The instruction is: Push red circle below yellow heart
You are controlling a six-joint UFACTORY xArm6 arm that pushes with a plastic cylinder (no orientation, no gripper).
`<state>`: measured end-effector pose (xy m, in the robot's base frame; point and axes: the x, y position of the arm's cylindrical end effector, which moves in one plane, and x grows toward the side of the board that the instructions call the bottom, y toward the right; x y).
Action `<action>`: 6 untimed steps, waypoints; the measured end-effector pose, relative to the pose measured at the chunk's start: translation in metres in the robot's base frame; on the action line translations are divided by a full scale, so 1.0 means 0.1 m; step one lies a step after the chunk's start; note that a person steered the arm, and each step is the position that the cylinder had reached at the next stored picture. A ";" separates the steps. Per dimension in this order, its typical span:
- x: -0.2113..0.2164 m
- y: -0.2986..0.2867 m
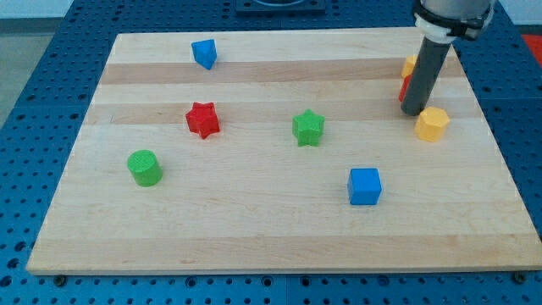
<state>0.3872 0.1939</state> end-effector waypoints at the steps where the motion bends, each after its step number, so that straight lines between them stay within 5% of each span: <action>1: 0.00 -0.05; 4: -0.27 -0.07; 6: 0.21 -0.77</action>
